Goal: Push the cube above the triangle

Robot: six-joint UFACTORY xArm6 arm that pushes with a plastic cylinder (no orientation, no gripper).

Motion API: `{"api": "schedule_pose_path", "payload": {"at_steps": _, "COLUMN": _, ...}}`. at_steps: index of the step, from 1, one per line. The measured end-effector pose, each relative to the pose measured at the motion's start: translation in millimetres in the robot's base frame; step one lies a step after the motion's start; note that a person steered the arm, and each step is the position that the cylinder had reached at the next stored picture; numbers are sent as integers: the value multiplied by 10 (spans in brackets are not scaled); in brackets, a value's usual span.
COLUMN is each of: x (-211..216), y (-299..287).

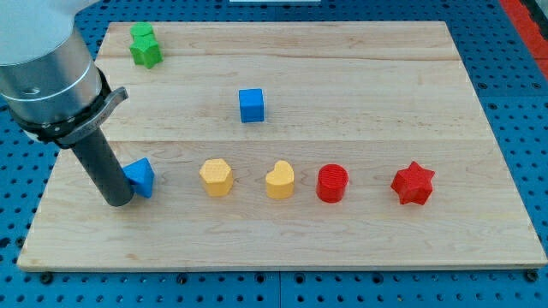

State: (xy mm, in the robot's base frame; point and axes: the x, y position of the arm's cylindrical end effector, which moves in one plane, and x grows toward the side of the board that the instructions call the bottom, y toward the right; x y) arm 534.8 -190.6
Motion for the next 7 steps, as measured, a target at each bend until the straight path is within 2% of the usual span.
{"api": "schedule_pose_path", "payload": {"at_steps": 1, "x": 86, "y": -207}}
{"api": "schedule_pose_path", "payload": {"at_steps": 2, "x": -355, "y": -532}}
{"api": "schedule_pose_path", "payload": {"at_steps": 3, "x": -989, "y": 207}}
{"api": "schedule_pose_path", "payload": {"at_steps": 4, "x": -864, "y": 1125}}
{"api": "schedule_pose_path", "payload": {"at_steps": 5, "x": -1100, "y": 2155}}
{"api": "schedule_pose_path", "payload": {"at_steps": 6, "x": -1343, "y": 2229}}
{"api": "schedule_pose_path", "payload": {"at_steps": 7, "x": -1588, "y": 1373}}
